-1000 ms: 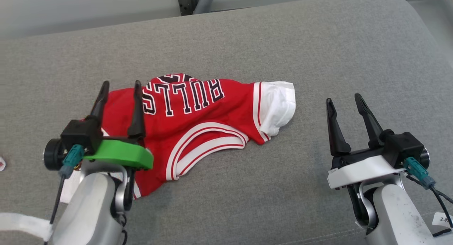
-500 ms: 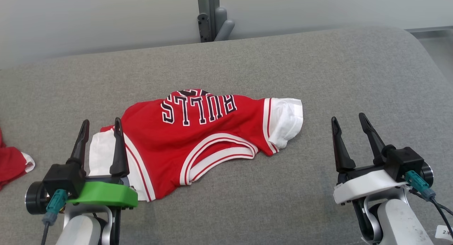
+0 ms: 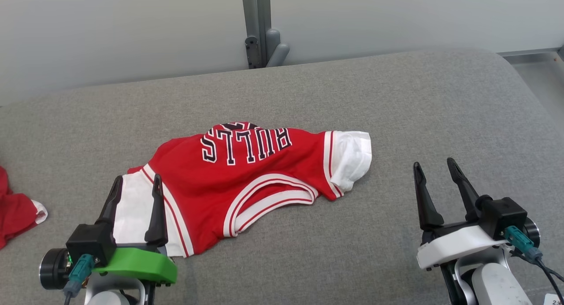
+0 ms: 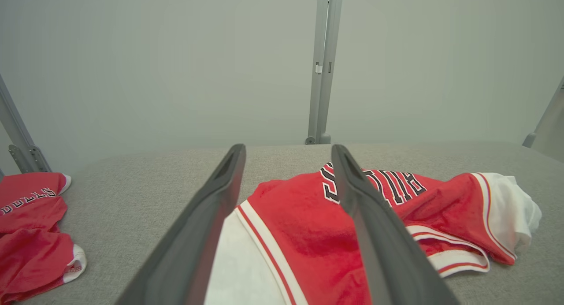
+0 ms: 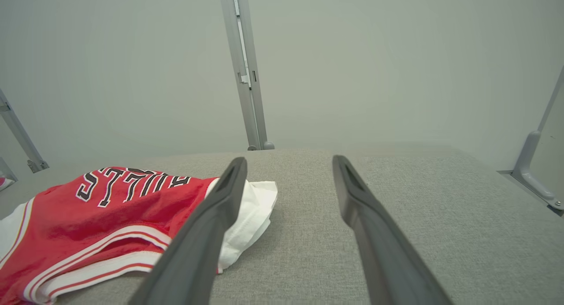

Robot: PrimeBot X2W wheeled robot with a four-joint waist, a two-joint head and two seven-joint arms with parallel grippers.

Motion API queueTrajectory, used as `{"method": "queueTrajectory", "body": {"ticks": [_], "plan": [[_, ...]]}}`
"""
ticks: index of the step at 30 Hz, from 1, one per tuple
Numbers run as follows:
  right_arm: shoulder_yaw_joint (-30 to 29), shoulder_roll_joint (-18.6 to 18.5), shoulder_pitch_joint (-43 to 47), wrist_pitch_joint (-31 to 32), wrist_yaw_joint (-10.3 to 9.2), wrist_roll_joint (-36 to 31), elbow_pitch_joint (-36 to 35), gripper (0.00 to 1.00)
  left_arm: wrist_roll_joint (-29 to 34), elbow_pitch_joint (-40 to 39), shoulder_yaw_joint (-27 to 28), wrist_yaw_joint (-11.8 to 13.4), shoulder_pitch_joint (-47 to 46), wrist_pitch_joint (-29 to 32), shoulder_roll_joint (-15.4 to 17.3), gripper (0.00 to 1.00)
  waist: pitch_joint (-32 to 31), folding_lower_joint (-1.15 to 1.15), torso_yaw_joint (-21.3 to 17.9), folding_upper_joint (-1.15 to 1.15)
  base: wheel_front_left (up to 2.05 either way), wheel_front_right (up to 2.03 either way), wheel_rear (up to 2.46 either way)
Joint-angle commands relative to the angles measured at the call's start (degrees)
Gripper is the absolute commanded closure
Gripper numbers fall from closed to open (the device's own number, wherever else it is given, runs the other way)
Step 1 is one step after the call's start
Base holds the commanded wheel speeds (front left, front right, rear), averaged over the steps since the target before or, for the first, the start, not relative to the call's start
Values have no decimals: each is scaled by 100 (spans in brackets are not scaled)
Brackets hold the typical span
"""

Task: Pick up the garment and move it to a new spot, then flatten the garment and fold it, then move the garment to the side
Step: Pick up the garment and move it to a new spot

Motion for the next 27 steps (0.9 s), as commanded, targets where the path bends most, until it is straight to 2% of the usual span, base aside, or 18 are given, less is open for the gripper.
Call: {"method": "queueTrajectory", "body": {"ticks": [1,27], "plan": [[-13,11,67,16,-8,23,-34,0,32,5,-1,33,101,10,45,0,-16,0,1,0,0,0,0],[54,40,152,130,-8,88,-60,0,-59,124,-103,45,-24,29,72,0,-41,0,84,0,0,0,0]]}}
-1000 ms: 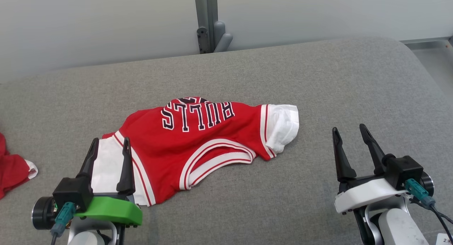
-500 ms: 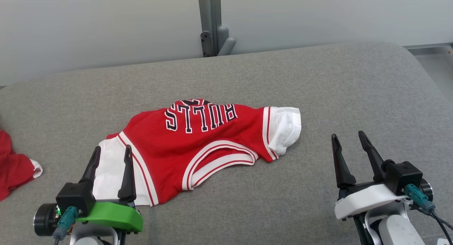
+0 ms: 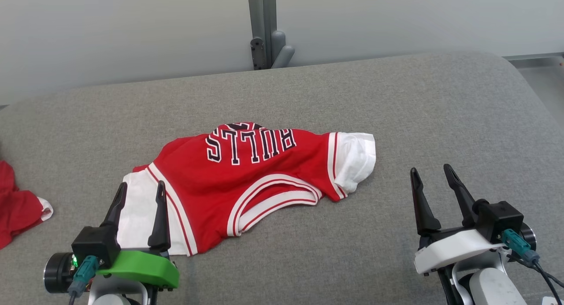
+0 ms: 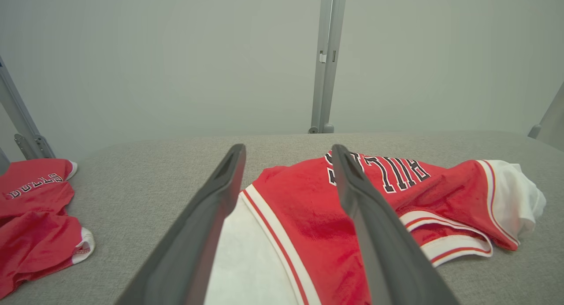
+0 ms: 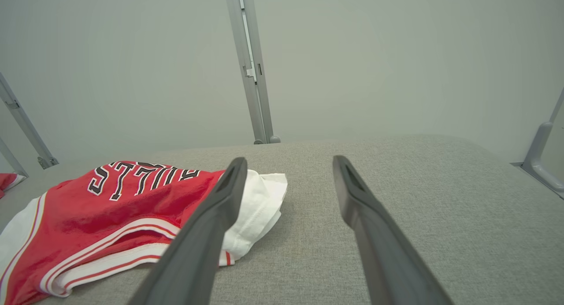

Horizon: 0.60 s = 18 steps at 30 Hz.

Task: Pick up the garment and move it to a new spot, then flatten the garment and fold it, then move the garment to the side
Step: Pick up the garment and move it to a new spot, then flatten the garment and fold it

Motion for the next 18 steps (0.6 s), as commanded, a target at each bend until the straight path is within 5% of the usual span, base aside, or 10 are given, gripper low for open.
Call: {"method": "queueTrajectory", "body": {"ticks": [1,12,18], "plan": [[9,-7,5,9,-8,19,10,0,-5,-3,4,27,-70,-20,33,0,1,0,0,0,0,0,0],[44,-52,-187,25,-8,-32,-25,0,-13,-23,-39,29,-240,-35,-13,0,114,0,234,0,0,0,0],[671,-132,-662,132,-8,-106,-59,0,58,-58,-73,21,-520,-91,-57,0,442,0,643,0,0,0,0]]}}
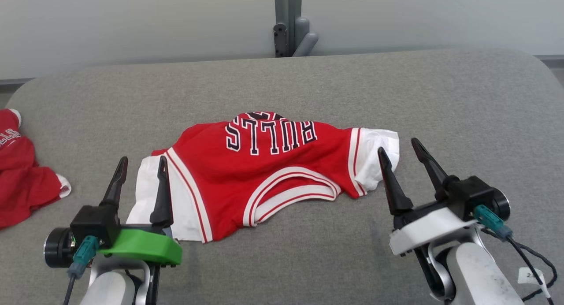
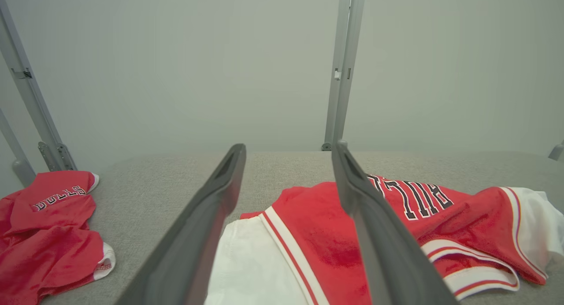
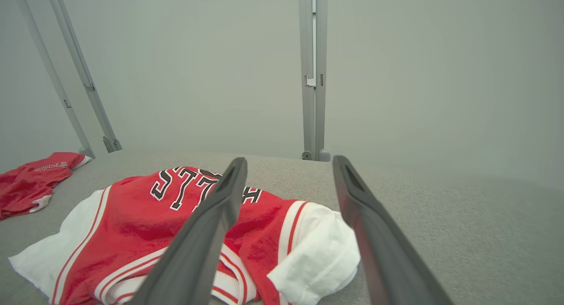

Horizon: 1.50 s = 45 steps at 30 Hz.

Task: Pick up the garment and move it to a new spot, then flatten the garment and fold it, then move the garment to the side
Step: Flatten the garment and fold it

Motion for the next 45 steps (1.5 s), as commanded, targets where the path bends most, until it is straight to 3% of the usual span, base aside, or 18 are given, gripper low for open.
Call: {"method": "queueTrajectory", "body": {"ticks": [1,7,20,29,30,32,38,45], "plan": [[288,-47,-250,40,-8,-24,18,0,52,-12,16,1,-163,-49,-38,0,299,0,342,0,0,0,0],[1197,-216,-765,157,-8,14,228,0,69,42,-36,-49,-380,-125,-150,0,603,0,791,0,0,0,0],[4080,-840,-2032,684,-8,412,1518,0,171,394,-49,-215,-779,-262,-622,0,1154,0,1626,0,0,0,0],[5033,-800,-2893,734,-8,785,2507,2,380,419,56,-440,-975,-273,-974,0,1434,0,1762,0,0,0,0],[5104,-783,-2974,740,-8,852,2599,43,413,430,75,-469,-990,-273,-1002,0,1449,0,1757,0,0,0,0],[5210,-751,-3115,707,-8,1016,2718,97,473,459,110,-513,-998,-274,-1046,0,1467,0,1740,0,0,0,0],[5276,-803,-3334,588,-8,1513,2508,100,593,509,252,-615,-933,-274,-1142,0,1429,0,1543,0,0,0,0],[4766,-1236,-3207,663,-8,2260,1357,100,724,531,474,-692,-827,-268,-1099,0,1308,0,1047,0,0,0,0]]}}
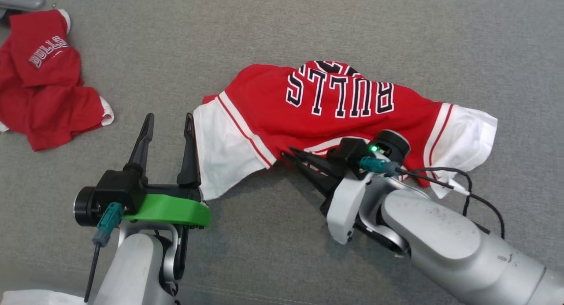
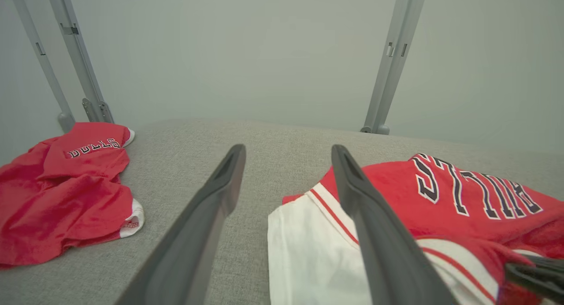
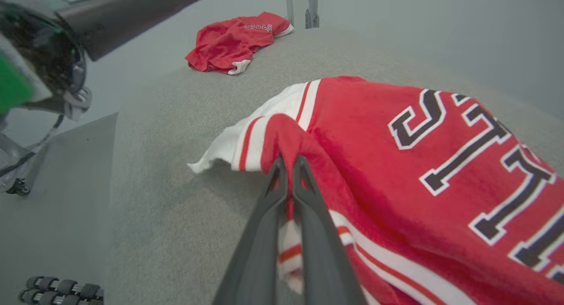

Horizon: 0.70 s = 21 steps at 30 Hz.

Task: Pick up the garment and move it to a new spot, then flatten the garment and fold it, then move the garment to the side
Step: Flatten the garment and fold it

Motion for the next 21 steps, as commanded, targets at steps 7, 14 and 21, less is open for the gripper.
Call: {"method": "queueTrajectory", "body": {"ticks": [7,14,21], "plan": [[-1243,-455,650,193,-8,577,-1110,100,119,-8,151,-74,76,-25,87,0,-181,-1,-676,0,0,0,0],[-3000,-544,1635,313,-6,1026,-1710,100,177,7,141,-93,84,-26,158,0,-202,-1,-1053,0,0,0,0],[-4682,-361,2345,249,-4,1162,-1073,100,172,36,60,-130,-59,-6,182,0,-115,-1,-1148,0,0,0,0]]}}
